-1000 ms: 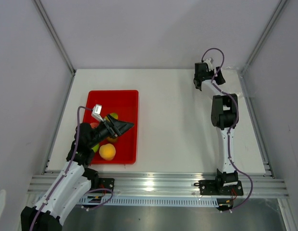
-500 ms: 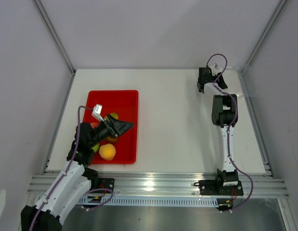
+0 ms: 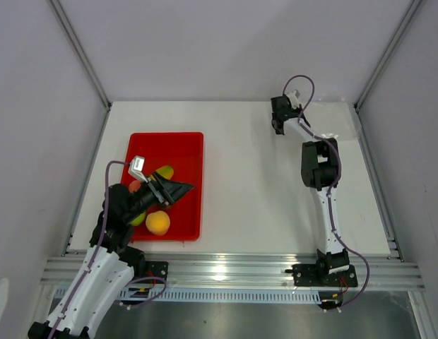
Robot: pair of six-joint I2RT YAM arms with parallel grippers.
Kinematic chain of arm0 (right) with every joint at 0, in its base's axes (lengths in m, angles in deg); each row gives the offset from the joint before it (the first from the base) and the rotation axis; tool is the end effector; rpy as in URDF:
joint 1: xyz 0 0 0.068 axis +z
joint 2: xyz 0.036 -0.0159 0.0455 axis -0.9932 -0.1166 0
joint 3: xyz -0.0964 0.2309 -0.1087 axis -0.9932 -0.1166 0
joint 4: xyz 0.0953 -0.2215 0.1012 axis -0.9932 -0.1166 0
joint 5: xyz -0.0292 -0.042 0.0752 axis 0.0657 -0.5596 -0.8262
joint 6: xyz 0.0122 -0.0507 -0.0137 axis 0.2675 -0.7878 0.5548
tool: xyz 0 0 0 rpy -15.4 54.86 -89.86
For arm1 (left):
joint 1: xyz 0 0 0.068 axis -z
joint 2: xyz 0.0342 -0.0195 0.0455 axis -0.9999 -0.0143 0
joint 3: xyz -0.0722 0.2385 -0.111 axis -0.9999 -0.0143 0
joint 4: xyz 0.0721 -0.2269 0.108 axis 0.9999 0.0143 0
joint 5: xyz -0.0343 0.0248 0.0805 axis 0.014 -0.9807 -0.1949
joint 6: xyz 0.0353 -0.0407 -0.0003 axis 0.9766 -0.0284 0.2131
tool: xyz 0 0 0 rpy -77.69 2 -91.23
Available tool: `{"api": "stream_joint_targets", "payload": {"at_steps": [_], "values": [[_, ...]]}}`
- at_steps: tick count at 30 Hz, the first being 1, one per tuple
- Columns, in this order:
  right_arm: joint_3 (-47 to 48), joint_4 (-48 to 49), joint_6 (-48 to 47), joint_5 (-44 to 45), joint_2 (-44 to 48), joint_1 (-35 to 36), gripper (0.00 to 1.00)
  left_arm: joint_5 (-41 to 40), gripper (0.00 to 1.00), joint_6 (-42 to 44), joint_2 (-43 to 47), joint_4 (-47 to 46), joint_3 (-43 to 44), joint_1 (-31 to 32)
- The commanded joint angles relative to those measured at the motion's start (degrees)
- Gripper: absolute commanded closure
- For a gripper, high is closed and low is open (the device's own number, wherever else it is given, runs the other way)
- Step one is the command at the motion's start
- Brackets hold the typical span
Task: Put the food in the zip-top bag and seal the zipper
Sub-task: Pick up the zipper food storage bag at the corner of the board, then open the zipper of the food storage bag.
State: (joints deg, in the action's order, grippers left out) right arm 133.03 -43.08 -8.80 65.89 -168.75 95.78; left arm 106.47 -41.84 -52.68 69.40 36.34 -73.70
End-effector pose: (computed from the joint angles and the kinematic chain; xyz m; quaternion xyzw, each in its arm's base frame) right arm 0.5419 0.0897 0.1484 -0.0002 0.8346 -0.4326 0.3410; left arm 0.1303 -0.0539 0.2634 -0.0649 0.7409 -0.5098 0.4325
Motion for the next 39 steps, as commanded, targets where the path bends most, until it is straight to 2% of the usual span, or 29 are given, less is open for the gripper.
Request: {"api": "stream_joint_targets", "payload": {"at_steps": [1,4,5,8,12,14,16,19,23,26,33,39], "values": [[2.5,-10.4,10.5,-1.6,11.1,6.5,1.0,-0.8,0.2,3.4,3.2,7.1,2.9,0.2],[-4.6,-14.7,17.1,-8.0,20.2,10.0,1.0,-0.3,0.22,4.0,5.4,10.6,2.9,0.2],[-9.0,-15.0,20.8,-11.7,25.1,10.9,1.0,0.1,0.25,4.0,6.8,11.9,3.2,0.2],[-14.7,-17.9,27.5,-18.4,32.0,14.2,1.0,2.7,0.31,4.0,8.9,12.7,4.2,0.2],[-33.6,-13.9,33.0,-28.5,48.4,18.8,1.0,4.3,0.33,3.2,10.8,13.8,4.3,0.5],[-39.7,-11.7,34.9,-32.6,53.4,22.8,1.0,4.3,0.32,2.8,11.3,13.8,3.4,0.9],[-46.8,-10.1,37.5,-33.0,59.3,27.6,1.0,4.6,0.32,1.5,10.9,11.4,2.5,2.3],[-52.9,-9.0,42.1,-34.1,63.8,32.4,1.0,1.3,0.31,0.1,8.4,8.3,2.2,7.9],[-54.6,-10.9,46.7,-30.0,64.6,42.3,1.0,-5.9,0.29,-0.2,2.5,6.5,3.8,20.2],[-54.6,-13.6,50.8,-26.4,65.3,47.8,1.0,-12.6,0.27,-0.3,-0.7,7.2,5.8,25.3],[-55.1,-14.8,56.8,-24.0,68.0,56.7,1.0,-19.6,0.29,-0.1,-4.4,9.5,7.5,28.9],[-56.8,-14.6,59.6,-20.7,70.0,59.9,1.0,-22.3,0.31,0.0,-4.9,10.2,5.6,31.1]]}}
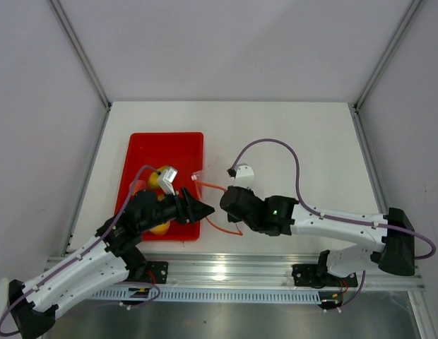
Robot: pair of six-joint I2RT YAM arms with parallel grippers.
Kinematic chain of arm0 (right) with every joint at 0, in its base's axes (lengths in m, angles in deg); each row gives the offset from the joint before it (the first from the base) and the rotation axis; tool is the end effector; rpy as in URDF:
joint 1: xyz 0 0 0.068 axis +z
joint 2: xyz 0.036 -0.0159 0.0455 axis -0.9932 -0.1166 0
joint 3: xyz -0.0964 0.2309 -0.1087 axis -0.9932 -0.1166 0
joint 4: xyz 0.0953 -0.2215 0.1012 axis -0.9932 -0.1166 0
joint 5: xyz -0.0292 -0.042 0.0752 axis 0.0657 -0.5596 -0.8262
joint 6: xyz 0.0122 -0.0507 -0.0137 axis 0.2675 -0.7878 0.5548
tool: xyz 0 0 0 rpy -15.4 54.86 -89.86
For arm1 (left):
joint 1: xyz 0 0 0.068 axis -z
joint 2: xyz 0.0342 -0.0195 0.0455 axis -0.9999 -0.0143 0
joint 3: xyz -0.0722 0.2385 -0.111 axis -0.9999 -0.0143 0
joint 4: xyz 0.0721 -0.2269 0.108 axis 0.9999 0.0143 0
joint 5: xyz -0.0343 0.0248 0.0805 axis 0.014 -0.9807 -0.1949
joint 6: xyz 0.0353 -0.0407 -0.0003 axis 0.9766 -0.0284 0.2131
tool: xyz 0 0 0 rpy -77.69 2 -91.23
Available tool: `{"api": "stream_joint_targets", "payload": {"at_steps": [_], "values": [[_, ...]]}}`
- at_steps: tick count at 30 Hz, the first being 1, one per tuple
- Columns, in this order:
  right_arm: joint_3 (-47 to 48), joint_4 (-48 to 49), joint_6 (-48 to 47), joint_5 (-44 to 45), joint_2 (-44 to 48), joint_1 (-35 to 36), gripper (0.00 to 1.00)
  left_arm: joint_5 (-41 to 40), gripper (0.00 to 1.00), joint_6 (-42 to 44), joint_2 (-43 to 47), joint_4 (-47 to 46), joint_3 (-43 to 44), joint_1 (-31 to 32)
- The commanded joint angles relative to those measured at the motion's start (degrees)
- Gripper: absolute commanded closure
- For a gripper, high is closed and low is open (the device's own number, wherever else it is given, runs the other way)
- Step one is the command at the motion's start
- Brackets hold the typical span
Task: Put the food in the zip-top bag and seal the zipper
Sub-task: Open the zipper of the food storage bag.
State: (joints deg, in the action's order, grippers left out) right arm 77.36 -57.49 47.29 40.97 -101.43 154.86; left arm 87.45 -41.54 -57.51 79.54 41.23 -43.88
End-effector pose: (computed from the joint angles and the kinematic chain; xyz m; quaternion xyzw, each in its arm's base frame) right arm 0.1073 0.2640 0.2922 -0.1235 0.8942 0.1626 0.3983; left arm 0.1019 -0.1117 0.2637 0.0119 0.8027 -0.4878 0.3429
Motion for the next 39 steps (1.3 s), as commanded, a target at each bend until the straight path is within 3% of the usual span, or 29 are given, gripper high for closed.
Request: {"api": "stream_joint_targets", "payload": {"at_steps": [1,12,23,35,38,39], "values": [[-1.3,-0.1,3.7,4.2,2.9,1.2,1.0,-3.5,0.31,-0.4,0.1,-0.2,0.3,1.5],[-1.7,-0.5,4.2,8.7,5.1,4.6,1.0,-6.7,0.31,0.3,1.3,5.5,-0.9,3.1],[-3.5,-0.3,4.5,9.6,4.3,4.6,1.0,-8.0,0.26,0.1,9.5,7.9,-3.0,3.8],[-2.4,1.5,4.0,9.1,4.5,6.3,1.0,-6.6,0.26,-0.8,-0.7,-0.7,-5.5,4.5],[-2.2,1.7,3.6,9.2,4.2,6.4,1.0,-5.9,0.3,-0.9,-3.8,-2.7,-5.3,4.7],[-2.0,1.6,3.4,9.2,4.2,6.4,1.0,-5.1,0.39,-0.8,-4.5,-3.3,-5.3,4.8]]}}
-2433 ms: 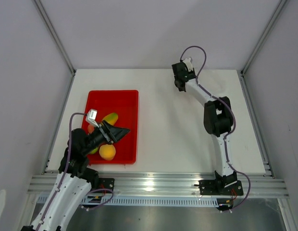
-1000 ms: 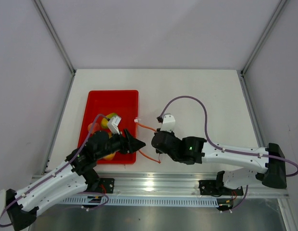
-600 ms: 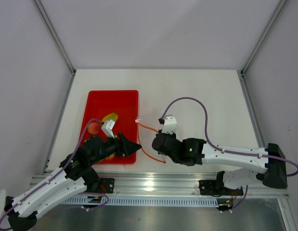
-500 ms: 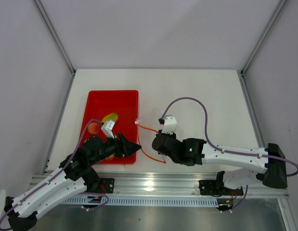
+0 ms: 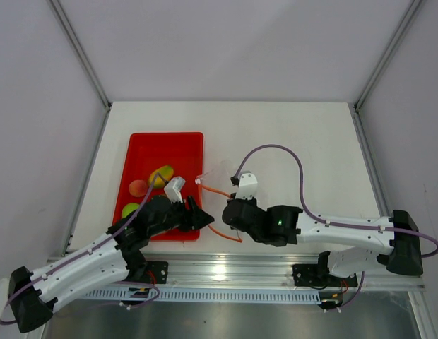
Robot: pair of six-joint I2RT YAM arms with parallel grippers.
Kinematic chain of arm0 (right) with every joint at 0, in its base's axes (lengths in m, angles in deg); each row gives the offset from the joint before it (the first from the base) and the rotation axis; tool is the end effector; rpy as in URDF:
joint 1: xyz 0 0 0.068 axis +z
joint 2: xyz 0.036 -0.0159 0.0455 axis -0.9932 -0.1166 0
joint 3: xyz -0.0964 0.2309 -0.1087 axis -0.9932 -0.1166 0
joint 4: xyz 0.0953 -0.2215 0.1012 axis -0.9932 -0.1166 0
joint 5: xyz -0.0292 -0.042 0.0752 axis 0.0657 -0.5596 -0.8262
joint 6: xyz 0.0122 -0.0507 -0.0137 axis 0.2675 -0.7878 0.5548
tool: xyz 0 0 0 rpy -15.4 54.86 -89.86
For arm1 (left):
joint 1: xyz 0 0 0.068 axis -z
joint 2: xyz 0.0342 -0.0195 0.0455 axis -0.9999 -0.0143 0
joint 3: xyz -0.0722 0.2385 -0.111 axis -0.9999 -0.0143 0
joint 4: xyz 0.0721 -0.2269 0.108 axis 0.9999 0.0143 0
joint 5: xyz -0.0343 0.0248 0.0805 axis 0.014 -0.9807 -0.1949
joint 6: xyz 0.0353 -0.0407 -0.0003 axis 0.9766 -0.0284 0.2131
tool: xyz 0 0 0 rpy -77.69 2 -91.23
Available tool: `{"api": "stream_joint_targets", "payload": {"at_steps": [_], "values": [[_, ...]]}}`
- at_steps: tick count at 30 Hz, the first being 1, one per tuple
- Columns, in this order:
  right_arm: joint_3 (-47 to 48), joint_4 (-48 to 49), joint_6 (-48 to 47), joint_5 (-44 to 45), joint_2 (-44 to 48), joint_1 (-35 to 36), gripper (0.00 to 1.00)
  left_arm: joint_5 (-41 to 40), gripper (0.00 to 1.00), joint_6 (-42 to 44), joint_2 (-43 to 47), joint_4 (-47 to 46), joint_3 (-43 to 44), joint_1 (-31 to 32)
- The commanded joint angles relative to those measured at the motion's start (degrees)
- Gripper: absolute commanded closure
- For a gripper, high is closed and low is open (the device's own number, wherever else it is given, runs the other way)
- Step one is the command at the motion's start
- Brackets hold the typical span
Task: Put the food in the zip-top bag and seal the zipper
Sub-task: Open the zipper of the food storage bag.
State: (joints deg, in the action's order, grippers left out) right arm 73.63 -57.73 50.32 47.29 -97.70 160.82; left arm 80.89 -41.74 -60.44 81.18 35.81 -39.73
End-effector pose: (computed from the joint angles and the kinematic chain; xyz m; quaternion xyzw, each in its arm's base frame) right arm 0.0785 0.2550 0.2892 -0.1246 0.8819 0.1633 0.4243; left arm 0.0992 -0.1192 0.2205 0.0026 0.8526 -0.4180 0.3135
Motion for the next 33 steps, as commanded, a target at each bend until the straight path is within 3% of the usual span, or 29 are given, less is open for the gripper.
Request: {"api": "stream_joint_targets", "payload": {"at_steps": [1,2,4,6,7,9,10,14,18,20,21,22,23,27,31,33], "values": [[1.9,1.7,-0.4,2.9,0.3,0.5,1.0,1.8,0.44,-0.5,-2.6,-5.4,0.2,0.8],[2.6,1.2,-0.7,3.0,-0.2,0.4,1.0,1.9,0.57,-0.6,-3.1,-5.8,0.3,0.9],[3.6,0.3,-1.4,3.2,-0.8,0.4,1.0,2.2,0.74,-0.6,-3.5,-6.3,0.4,1.0],[5.8,-2.5,-2.6,4.0,-1.9,0.4,0.91,2.6,0.96,-0.5,-3.7,-6.1,0.6,1.2],[6.7,-3.6,-3.0,4.6,-2.4,0.4,0.8,2.6,0.99,-0.4,-3.7,-5.9,1.0,1.3],[9.2,-6.7,-4.1,6.0,-3.7,0.4,0.68,2.5,0.99,-0.1,-3.7,-5.1,1.4,1.4],[10.1,-7.3,-4.7,6.3,-4.1,0.4,0.57,2.7,0.99,-0.1,-3.7,-5.0,1.7,1.5],[14.4,-11.3,-7.1,8.3,-6.9,0.4,0.52,2.7,0.99,-0.4,-2.8,-4.6,1.9,1.8],[18.7,-13.7,-8.3,8.4,-11.8,0.5,0.53,2.6,0.99,-0.4,-2.6,-4.3,2.1,2.0],[20.9,-14.7,-8.6,8.7,-13.3,0.6,0.59,2.7,0.99,-0.3,-2.5,-4.2,2.1,2.0],[21.5,-15.2,-8.7,8.9,-14.1,0.7,0.65,2.7,0.99,-0.2,-2.4,-4.0,2.2,2.1],[22.7,-16.2,-9.1,9.0,-15.4,0.7,0.87,2.7,0.99,-0.3,-2.3,-4.1,2.1,2.1],[23.2,-16.9,-9.1,9.2,-15.9,0.7,0.98,2.7,0.99,-0.2,-2.2,-4.0,2.2,2.1],[25.1,-22.7,-4.9,14.6,-17.7,1.6,1.0,2.7,0.99,0.5,-1.4,-4.2,1.7,2.1],[25.0,-33.0,7.4,29.1,-16.1,4.8,1.0,2.8,0.99,1.6,-0.6,-4.1,1.0,2.1],[23.5,-29.1,1.3,28.3,-13.9,5.4,1.0,3.0,0.99,2.0,-0.2,-4.4,0.5,2.1]]}}
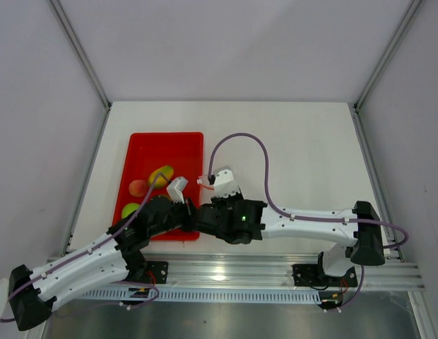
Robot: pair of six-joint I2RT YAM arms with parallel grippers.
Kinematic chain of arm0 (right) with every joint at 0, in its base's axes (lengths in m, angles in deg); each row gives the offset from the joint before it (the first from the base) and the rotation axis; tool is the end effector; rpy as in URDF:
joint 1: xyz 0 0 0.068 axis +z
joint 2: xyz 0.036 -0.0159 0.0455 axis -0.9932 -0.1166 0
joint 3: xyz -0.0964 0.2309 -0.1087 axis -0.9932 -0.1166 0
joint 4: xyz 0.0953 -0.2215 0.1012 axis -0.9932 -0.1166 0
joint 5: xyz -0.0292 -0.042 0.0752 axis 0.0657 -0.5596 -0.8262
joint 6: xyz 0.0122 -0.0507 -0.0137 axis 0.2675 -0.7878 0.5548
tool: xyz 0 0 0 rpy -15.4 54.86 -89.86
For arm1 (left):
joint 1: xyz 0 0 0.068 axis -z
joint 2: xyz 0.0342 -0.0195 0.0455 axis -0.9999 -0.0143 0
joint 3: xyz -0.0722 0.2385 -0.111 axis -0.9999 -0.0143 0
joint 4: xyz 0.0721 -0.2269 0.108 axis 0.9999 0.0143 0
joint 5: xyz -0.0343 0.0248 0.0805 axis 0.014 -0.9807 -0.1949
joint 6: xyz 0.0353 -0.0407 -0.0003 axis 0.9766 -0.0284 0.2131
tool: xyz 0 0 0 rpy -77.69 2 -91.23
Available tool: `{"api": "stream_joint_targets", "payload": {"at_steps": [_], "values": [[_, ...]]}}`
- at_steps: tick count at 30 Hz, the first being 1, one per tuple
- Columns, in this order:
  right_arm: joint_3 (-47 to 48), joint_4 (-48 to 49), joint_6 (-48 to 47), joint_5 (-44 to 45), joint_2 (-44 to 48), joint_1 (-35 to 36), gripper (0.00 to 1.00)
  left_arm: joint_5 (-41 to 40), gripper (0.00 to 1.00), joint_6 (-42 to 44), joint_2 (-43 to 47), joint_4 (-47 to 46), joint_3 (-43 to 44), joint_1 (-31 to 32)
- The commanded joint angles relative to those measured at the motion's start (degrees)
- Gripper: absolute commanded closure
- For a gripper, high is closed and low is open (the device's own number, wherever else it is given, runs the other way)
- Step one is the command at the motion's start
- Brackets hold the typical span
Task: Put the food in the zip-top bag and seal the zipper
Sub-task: Open the zipper of the food storage bag.
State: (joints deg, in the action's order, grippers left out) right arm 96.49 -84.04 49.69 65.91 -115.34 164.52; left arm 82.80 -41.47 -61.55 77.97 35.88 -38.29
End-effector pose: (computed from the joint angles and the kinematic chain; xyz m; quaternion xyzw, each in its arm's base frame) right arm 0.0765 0.3023 0.3111 -0.1806 0.8534 -0.0584 0.4854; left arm 0.0982 -0.1261 0.2238 0.0248 0.8419 -0.4421 0.3084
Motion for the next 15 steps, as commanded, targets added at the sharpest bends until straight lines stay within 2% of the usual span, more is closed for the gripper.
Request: {"api": "stream_joint_targets", "payload": {"at_steps": [1,3,4,6,8,9,15], "values": [[0.0,0.0,-2.0,6.7,4.5,1.5,1.0,1.3,1.0,1.9,1.1,-1.8,0.2,0.6],[-2.4,8.5,-10.2,1.6,7.0,-0.2,1.0,1.7,0.99,2.4,1.4,-2.6,0.1,0.6],[-3.2,10.8,-11.8,-4.2,7.8,-1.1,1.0,1.9,0.99,2.6,1.4,-3.2,-0.4,0.6],[-4.5,14.0,-12.8,-7.5,8.8,-3.0,1.0,2.0,0.99,3.2,1.1,-2.9,0.9,0.6],[-3.8,12.1,-10.9,-4.6,8.2,-3.2,1.0,1.7,0.99,3.7,0.8,-1.8,1.2,0.6],[-3.1,8.0,-8.1,-3.1,7.1,-3.2,1.0,1.6,0.99,3.9,0.7,-1.4,1.3,0.6],[0.8,2.6,-8.8,0.6,6.6,-5.0,1.0,1.2,0.99,4.4,1.4,-1.3,0.8,0.6]]}}
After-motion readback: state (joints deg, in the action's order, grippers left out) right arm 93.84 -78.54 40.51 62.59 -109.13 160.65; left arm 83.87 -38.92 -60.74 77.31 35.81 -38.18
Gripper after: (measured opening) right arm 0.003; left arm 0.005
